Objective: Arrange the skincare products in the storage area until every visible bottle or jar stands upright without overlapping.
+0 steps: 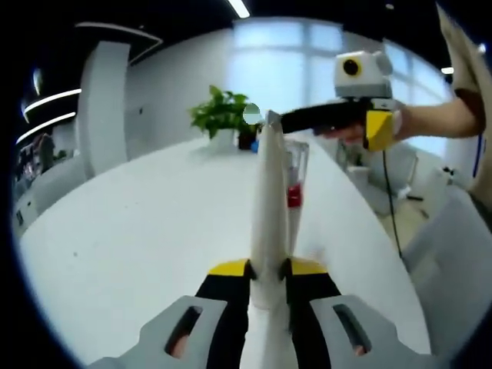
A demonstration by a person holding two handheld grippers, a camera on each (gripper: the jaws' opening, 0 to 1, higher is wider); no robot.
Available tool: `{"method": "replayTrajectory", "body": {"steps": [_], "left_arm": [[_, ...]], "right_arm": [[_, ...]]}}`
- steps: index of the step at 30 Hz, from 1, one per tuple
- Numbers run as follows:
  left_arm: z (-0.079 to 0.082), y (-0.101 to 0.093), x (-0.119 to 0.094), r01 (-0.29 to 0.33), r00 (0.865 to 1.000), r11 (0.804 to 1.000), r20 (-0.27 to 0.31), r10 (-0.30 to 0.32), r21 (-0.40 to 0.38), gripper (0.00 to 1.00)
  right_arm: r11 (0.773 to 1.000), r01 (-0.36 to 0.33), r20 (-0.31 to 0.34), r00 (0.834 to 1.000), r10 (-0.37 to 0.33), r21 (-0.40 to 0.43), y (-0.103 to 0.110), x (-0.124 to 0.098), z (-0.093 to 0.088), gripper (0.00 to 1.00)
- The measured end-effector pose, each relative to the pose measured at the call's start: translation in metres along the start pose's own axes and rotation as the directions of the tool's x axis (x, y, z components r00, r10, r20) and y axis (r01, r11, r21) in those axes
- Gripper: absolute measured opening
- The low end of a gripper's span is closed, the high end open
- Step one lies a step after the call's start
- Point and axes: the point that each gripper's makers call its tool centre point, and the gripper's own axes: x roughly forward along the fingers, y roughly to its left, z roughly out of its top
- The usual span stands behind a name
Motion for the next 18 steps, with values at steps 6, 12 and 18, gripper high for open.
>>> {"method": "replayTrajectory", "body": {"steps": [6, 12, 18], "left_arm": [[0.0, 0.0, 0.0, 0.003, 1.0, 1.0, -0.006, -0.003, 0.006, 0.15], [-0.002, 0.001, 0.002, 0.001, 1.0, 1.0, -0.018, -0.001, 0.012, 0.16], [-0.007, 0.007, 0.003, -0.01, 1.0, 1.0, -0.029, 0.01, 0.008, 0.21]], "right_arm": [[1.0, 0.011, -0.024, 1.0, -0.01, 0.024, 0.005, -0.005, -0.014, 0.8], [0.999, 0.018, -0.043, 0.999, -0.016, 0.048, 0.01, -0.009, -0.024, 0.84], [0.998, 0.025, -0.069, 0.997, -0.021, 0.061, 0.014, -0.013, -0.035, 0.87]]}}
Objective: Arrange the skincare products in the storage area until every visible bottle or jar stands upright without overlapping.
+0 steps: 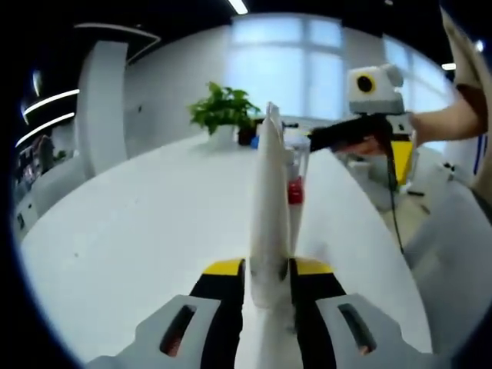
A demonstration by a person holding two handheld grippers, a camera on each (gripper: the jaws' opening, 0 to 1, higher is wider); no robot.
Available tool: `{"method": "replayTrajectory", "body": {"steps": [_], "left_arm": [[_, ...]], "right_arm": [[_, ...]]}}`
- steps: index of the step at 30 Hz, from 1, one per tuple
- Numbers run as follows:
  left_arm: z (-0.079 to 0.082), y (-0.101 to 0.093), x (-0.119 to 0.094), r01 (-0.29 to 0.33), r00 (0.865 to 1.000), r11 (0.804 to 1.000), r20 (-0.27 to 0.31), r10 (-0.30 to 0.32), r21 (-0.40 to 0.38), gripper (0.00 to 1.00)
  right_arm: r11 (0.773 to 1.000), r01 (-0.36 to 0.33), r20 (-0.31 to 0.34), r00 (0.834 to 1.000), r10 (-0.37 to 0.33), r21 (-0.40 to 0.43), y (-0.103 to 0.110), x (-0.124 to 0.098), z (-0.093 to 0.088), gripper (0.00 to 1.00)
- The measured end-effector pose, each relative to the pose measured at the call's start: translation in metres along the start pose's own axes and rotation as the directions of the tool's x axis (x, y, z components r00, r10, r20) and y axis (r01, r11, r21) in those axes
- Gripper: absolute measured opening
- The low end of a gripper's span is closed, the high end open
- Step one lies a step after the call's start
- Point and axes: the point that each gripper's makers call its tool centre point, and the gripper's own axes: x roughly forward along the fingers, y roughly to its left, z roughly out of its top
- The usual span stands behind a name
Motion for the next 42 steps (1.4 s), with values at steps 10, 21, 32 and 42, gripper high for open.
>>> {"method": "replayTrajectory", "body": {"steps": [10, 21, 32, 42], "left_arm": [[-0.002, -0.005, -0.01, -0.017, 0.999, 1.0, -0.042, 0.016, -0.009, 0.37], [-0.008, -0.004, -0.031, -0.061, 0.993, 0.998, -0.098, 0.058, -0.023, 0.57], [-0.01, -0.03, -0.055, -0.109, 0.986, 0.991, -0.137, 0.098, -0.078, 0.75], [-0.018, -0.056, -0.08, -0.195, 0.973, 0.965, -0.163, 0.166, -0.178, 0.92]], "right_arm": [[1.0, -0.001, -0.025, 1.0, 0.001, 0.009, 0.006, -0.003, -0.01, 0.89], [1.0, -0.007, -0.021, 1.0, 0.007, 0.01, 0.017, -0.011, -0.007, 0.92], [1.0, -0.015, -0.023, 1.0, 0.016, 0.014, 0.038, -0.023, -0.013, 0.97], [0.999, -0.027, -0.013, 1.0, 0.027, 0.032, 0.057, -0.035, -0.015, 1.0]]}}
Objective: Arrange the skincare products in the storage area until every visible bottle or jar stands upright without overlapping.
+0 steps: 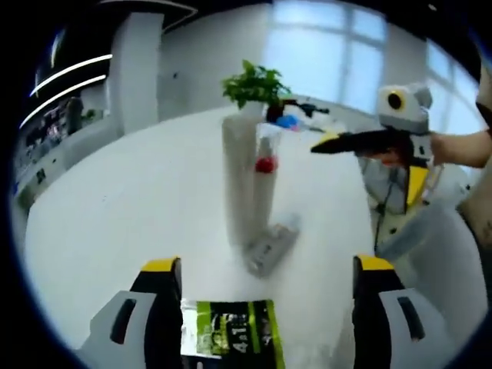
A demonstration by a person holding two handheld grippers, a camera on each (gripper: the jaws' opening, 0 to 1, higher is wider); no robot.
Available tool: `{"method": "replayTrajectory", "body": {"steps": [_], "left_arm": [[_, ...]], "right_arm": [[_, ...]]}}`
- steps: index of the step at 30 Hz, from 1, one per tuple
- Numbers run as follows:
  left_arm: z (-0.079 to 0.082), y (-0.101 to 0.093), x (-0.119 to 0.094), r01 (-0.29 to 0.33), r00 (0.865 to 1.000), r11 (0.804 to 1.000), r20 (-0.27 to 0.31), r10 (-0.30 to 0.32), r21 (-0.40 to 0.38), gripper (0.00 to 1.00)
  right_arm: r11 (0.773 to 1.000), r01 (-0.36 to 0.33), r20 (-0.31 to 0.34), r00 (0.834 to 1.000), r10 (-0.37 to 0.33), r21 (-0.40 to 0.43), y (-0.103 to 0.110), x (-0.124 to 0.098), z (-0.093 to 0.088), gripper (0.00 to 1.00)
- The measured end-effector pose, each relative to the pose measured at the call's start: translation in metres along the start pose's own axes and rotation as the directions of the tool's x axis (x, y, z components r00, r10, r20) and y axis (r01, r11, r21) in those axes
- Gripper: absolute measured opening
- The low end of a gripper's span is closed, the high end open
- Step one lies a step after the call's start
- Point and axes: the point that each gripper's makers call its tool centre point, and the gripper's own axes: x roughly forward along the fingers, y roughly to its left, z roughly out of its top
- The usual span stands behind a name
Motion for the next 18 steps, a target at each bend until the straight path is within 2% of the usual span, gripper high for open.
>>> {"method": "replayTrajectory", "body": {"steps": [7, 18], "left_arm": [[-0.009, -0.011, -0.029, -0.061, 0.997, 0.992, 0.034, 0.065, -0.11, 0.97], [-0.022, -0.026, -0.064, -0.136, 0.988, 0.976, 0.047, 0.146, -0.168, 0.97]], "right_arm": [[1.0, -0.006, 0.015, 1.0, 0.006, 0.006, 0.01, -0.011, -0.003, 1.0], [1.0, -0.016, 0.023, 1.0, 0.016, 0.012, 0.026, -0.021, -0.007, 1.0]]}}
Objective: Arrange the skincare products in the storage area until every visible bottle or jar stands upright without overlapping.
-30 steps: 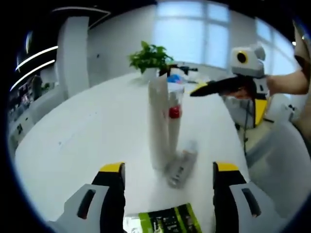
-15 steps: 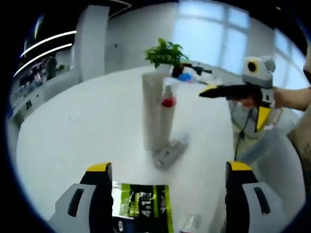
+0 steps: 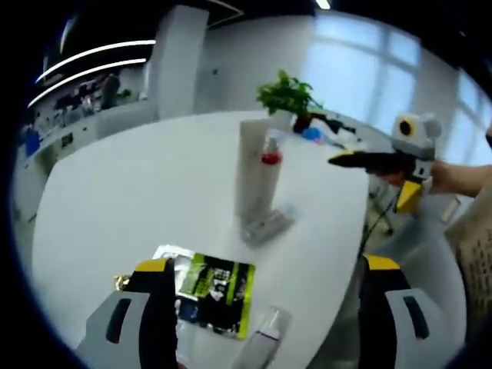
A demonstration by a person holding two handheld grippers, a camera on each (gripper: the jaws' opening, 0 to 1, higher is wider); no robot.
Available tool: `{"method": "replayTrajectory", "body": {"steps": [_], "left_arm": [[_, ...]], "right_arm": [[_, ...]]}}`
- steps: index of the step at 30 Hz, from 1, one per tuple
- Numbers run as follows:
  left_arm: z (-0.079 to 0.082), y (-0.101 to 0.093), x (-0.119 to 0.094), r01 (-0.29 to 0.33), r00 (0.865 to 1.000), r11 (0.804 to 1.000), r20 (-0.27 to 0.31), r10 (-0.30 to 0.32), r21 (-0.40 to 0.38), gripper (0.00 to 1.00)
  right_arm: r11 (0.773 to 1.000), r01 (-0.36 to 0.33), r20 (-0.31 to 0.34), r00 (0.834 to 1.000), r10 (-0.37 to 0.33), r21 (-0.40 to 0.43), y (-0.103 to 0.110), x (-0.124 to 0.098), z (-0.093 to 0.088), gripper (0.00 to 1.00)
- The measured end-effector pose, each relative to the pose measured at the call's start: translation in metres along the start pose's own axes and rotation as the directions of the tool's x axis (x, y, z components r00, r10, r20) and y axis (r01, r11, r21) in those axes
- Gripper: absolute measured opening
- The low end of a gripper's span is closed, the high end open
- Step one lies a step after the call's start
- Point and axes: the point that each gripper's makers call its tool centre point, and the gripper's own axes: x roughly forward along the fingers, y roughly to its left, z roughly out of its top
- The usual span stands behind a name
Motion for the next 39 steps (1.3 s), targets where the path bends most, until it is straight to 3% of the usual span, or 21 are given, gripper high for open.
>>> {"method": "replayTrajectory", "body": {"steps": [12, 29, 39], "left_arm": [[-0.013, -0.01, -0.037, -0.084, 0.995, 0.994, 0.042, 0.087, -0.072, 0.97], [-0.047, -0.019, -0.082, -0.203, 0.972, 0.965, 0.082, 0.219, -0.165, 0.97], [-0.043, -0.025, -0.088, -0.23, 0.966, 0.965, 0.087, 0.242, -0.126, 0.97]], "right_arm": [[0.998, -0.006, 0.042, 0.999, 0.003, 0.058, 0.024, -0.01, -0.003, 1.0], [0.994, -0.011, 0.035, 0.999, 0.008, 0.104, 0.041, -0.021, -0.017, 0.98], [0.995, -0.015, 0.031, 0.999, 0.012, 0.1, 0.046, -0.022, -0.018, 0.98]]}}
